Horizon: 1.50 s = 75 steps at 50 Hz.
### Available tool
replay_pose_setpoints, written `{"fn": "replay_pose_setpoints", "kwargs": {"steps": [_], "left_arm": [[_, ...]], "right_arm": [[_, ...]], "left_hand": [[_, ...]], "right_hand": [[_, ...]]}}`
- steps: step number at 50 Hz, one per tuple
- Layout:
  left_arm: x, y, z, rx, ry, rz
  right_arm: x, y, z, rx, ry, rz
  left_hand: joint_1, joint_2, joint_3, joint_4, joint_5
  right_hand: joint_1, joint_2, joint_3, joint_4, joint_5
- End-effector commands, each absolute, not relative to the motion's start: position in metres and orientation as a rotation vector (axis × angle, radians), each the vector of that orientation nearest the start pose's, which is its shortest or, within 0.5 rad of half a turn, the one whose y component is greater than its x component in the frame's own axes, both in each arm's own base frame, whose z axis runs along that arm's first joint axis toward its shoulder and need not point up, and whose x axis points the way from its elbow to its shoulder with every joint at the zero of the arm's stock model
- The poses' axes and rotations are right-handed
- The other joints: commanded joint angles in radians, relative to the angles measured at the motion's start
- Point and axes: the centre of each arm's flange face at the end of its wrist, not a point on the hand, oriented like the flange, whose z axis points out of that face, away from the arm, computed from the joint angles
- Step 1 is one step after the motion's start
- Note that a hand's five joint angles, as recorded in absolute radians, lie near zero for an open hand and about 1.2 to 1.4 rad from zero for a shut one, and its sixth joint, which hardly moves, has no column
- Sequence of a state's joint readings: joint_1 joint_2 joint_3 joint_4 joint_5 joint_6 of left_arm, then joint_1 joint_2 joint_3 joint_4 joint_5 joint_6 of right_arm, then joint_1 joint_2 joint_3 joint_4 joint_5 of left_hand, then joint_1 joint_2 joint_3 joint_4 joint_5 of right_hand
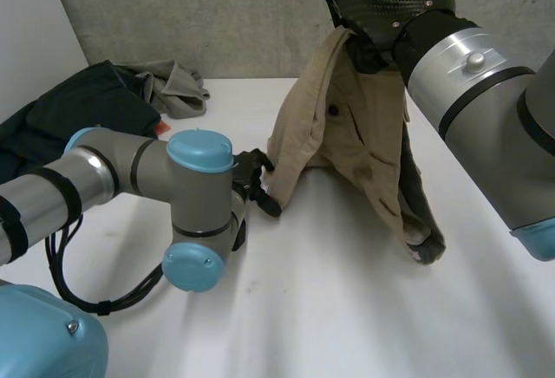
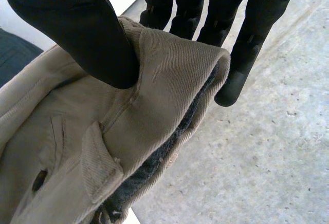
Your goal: Fold the laundry.
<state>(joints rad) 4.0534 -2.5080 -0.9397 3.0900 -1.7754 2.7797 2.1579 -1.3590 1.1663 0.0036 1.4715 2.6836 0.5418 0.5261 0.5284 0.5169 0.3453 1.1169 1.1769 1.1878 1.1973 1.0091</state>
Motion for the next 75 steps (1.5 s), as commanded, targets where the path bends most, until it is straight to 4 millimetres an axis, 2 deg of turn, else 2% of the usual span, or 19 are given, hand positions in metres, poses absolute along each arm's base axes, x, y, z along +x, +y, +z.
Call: {"fn": "replay_pose_setpoints", "kwargs": {"steps": [1, 10, 11, 18, 25, 30, 35, 38, 41, 42, 46, 49, 52, 56, 62, 66, 68, 70, 75], "left_arm": [[-0.347, -0.288, 0.137, 0.010, 2.987, -1.917], [-0.260, -0.305, 0.245, -0.096, 2.643, -2.150], [-0.246, -0.304, 0.270, -0.067, 2.569, -2.241], [-0.219, -0.271, 0.350, 0.249, 2.299, -2.534], [-0.217, -0.267, 0.346, 0.390, 2.250, -2.439], [-0.240, -0.294, 0.302, 0.623, 2.289, -2.203], [-0.262, -0.339, 0.284, 0.642, 2.212, -2.195], [-0.274, -0.372, 0.303, 0.556, 2.049, -2.350], [-0.277, -0.388, 0.351, 0.435, 1.795, -2.586], [-0.279, -0.391, 0.386, 0.361, 1.602, -2.739], [-0.277, -0.379, 0.457, 0.221, 1.180, -3.002], [-0.274, -0.371, 0.474, 0.201, 1.094, -3.040], [-0.272, -0.371, 0.469, 0.242, 1.181, -2.993], [-0.272, -0.382, 0.429, 0.324, 1.430, -2.851], [-0.265, -0.385, 0.359, 0.411, 1.715, -2.672], [-0.278, -0.374, 0.303, 0.549, 1.911, -2.583], [-0.284, -0.368, 0.281, 0.595, 1.998, -2.545], [-0.295, -0.356, 0.247, 0.626, 2.152, -2.478], [-0.306, -0.337, 0.197, 0.513, 2.446, -2.335]], "right_arm": [[0.311, -0.238, 0.365, -0.999, 1.627, -2.319], [0.265, -0.289, 0.349, -0.981, 1.821, -2.381], [0.257, -0.294, 0.346, -0.982, 1.847, -2.374], [0.251, -0.291, 0.330, -1.060, 1.921, -2.235], [0.241, -0.294, 0.313, -1.108, 2.027, -2.097], [0.250, -0.311, 0.284, -1.200, 2.071, -2.013], [0.261, -0.347, 0.270, -1.161, 2.055, -2.105], [0.274, -0.376, 0.287, -1.066, 1.925, -2.336], [0.280, -0.399, 0.320, -0.939, 1.715, -2.597], [0.284, -0.409, 0.342, -0.848, 1.539, -2.752], [0.290, -0.413, 0.392, -0.676, 1.114, -2.966], [0.294, -0.411, 0.406, -0.654, 0.961, -2.984], [0.298, -0.411, 0.406, -0.699, 0.929, -2.946], [0.298, -0.420, 0.390, -0.752, 0.999, -2.900], [0.293, -0.431, 0.327, -0.881, 1.319, -2.725], [0.297, -0.416, 0.309, -0.968, 1.428, -2.688], [0.303, -0.398, 0.314, -1.008, 1.428, -2.683], [0.307, -0.385, 0.318, -1.029, 1.420, -2.665], [0.315, -0.356, 0.320, -1.084, 1.446, -2.601]], "left_hand": [[0.854, 0.870, 0.868, 0.879, 0.876], [0.854, 0.870, 0.868, 0.879, 0.876], [0.854, 0.870, 0.868, 0.879, 0.876], [0.854, 0.870, 0.868, 0.879, 0.876], [0.854, 0.870, 0.868, 0.879, 0.876], [0.854, 0.870, 0.868, 0.879, 0.876], [0.854, 0.870, 0.868, 0.879, 0.876], [0.854, 0.870, 0.868, 0.879, 0.876], [0.854, 0.870, 0.868, 0.879, 0.876], [0.854, 0.870, 0.868, 0.879, 0.876], [0.854, 0.870, 0.868, 0.879, 0.876], [0.854, 0.870, 0.868, 0.879, 0.876], [0.854, 0.870, 0.868, 0.879, 0.876], [0.854, 0.870, 0.868, 0.879, 0.876], [0.854, 0.870, 0.868, 0.879, 0.876], [0.854, 0.870, 0.868, 0.879, 0.876], [0.438, 0.453, 0.451, 0.462, 0.459], [-0.235, -0.220, -0.222, -0.211, -0.213], [-0.367, -0.352, -0.354, -0.342, -0.345]], "right_hand": [[0.279, 0.219, 0.208, 0.199, 0.213], [0.279, 0.219, 0.208, 0.199, 0.213], [0.279, 0.219, 0.208, 0.199, 0.213], [0.279, 0.219, 0.208, 0.199, 0.213], [0.279, 0.219, 0.208, 0.199, 0.213], [0.279, 0.219, 0.208, 0.199, 0.213], [0.279, 0.219, 0.208, 0.199, 0.213], [0.279, 0.219, 0.208, 0.199, 0.213], [0.279, 0.219, 0.208, 0.199, 0.213], [0.279, 0.219, 0.208, 0.199, 0.213], [0.279, 0.219, 0.208, 0.199, 0.213], [0.279, 0.219, 0.208, 0.199, 0.213], [0.279, 0.219, 0.208, 0.199, 0.213], [0.279, 0.219, 0.208, 0.199, 0.213], [0.279, 0.219, 0.208, 0.199, 0.213], [0.279, 0.219, 0.208, 0.199, 0.213], [0.279, 0.219, 0.208, 0.199, 0.213], [0.279, 0.219, 0.208, 0.199, 0.213], [0.279, 0.219, 0.208, 0.199, 0.213]]}}
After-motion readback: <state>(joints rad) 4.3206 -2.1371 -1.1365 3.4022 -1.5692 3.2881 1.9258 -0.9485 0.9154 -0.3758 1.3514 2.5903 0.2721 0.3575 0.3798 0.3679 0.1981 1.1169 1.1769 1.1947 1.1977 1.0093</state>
